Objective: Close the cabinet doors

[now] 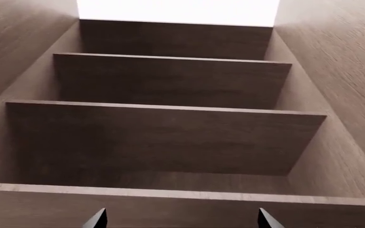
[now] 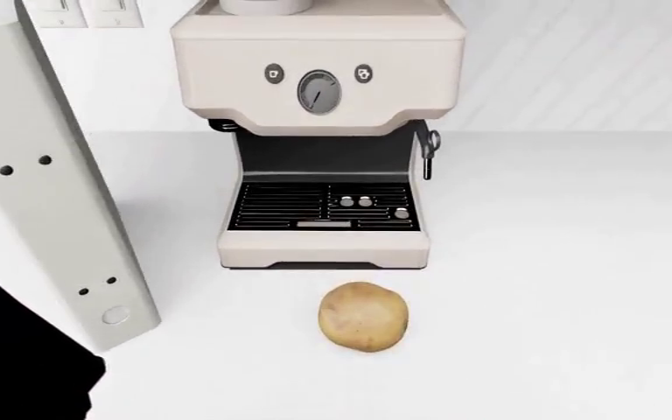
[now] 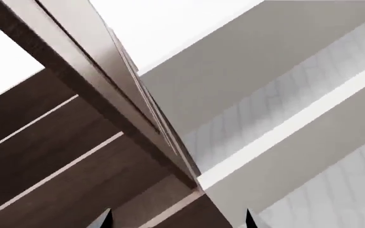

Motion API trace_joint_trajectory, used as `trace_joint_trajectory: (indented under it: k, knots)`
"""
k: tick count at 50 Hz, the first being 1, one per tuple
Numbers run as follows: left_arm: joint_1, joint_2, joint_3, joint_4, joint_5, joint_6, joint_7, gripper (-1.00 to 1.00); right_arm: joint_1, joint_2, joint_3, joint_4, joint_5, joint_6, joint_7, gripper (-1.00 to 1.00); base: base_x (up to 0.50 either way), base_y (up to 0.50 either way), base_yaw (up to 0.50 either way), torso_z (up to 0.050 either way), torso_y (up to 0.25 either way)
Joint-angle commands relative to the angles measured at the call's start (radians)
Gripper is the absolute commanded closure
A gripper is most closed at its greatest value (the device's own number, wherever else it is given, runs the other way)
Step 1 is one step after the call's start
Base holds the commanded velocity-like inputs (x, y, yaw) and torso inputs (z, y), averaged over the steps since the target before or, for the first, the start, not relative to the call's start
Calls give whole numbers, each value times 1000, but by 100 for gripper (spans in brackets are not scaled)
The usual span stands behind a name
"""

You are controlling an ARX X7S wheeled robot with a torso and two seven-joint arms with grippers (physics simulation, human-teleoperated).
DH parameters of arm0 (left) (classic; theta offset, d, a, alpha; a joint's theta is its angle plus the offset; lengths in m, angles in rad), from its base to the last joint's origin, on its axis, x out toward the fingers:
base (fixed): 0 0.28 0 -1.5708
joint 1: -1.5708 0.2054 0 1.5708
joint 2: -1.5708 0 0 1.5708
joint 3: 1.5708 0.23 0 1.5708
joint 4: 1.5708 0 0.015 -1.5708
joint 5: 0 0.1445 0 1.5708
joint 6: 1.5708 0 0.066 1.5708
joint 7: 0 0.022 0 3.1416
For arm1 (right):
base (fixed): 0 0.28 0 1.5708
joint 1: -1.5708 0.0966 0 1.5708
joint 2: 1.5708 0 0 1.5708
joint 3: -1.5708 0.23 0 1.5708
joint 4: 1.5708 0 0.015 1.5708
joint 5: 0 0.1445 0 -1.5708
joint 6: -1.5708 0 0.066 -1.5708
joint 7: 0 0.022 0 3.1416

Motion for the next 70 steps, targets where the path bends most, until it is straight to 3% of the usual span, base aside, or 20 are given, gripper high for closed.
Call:
trace_joint_trajectory:
  k: [1, 5, 13, 15, 19, 22, 30, 34, 43, 51, 58, 70]
  knots:
    - [0, -2, 9, -5, 11, 5, -3, -100, -88, 222, 57, -37, 347, -254, 21, -100, 0, 0, 0, 0, 0]
    - [-1, -3, 11, -7, 14, 6, -5, -100, -176, 378, 54, -37, 292, -451, 91, -100, 0, 0, 0, 0, 0]
    - [2, -7, 15, -13, 17, 12, -6, -100, -123, 558, 221, -37, 406, -452, 202, -100, 0, 0, 0, 0, 0]
    - [1, -7, 17, -19, 18, 13, -6, -100, -160, 617, 369, -37, 519, -448, 195, -100, 0, 0, 0, 0, 0]
    - [1, -10, 17, -22, 17, 12, -8, -100, -77, 711, 447, -16, 612, -425, 232, -100, 0, 0, 0, 0, 0]
    - [2, -11, 21, -26, 21, 14, -8, -100, -5, 771, 419, 9, 632, -446, 255, -100, 0, 0, 0, 0, 0]
    - [-2, -15, 20, -27, 19, 10, -14, -100, 602, 899, -35, 131, 782, -452, 222, -100, 0, 0, 0, 0, 0]
    - [0, -15, 20, -24, 21, 11, -17, -100, 1008, 811, -264, 188, 830, -281, 226, -100, 0, 0, 0, 0, 0]
    - [0, -16, 26, -27, 26, 14, -20, -100, 1468, 670, -429, 325, 905, 60, 244, -100, 0, 0, 0, 0, 0]
    - [3, -19, 27, -24, 25, 16, -25, -100, 1888, 371, -705, 584, 760, 450, 269, -100, 3, 0, 3, 5, 0]
    - [4, -29, 20, -19, 12, 16, -30, -100, 2006, 243, -829, 743, 644, 581, 237, -100, 3, 0, 1, 4, 0]
    - [10, -35, 20, -20, 8, 20, -35, -100, 1958, 224, -871, 766, 574, 580, 215, -100, 0, 0, 1, 0, 0]
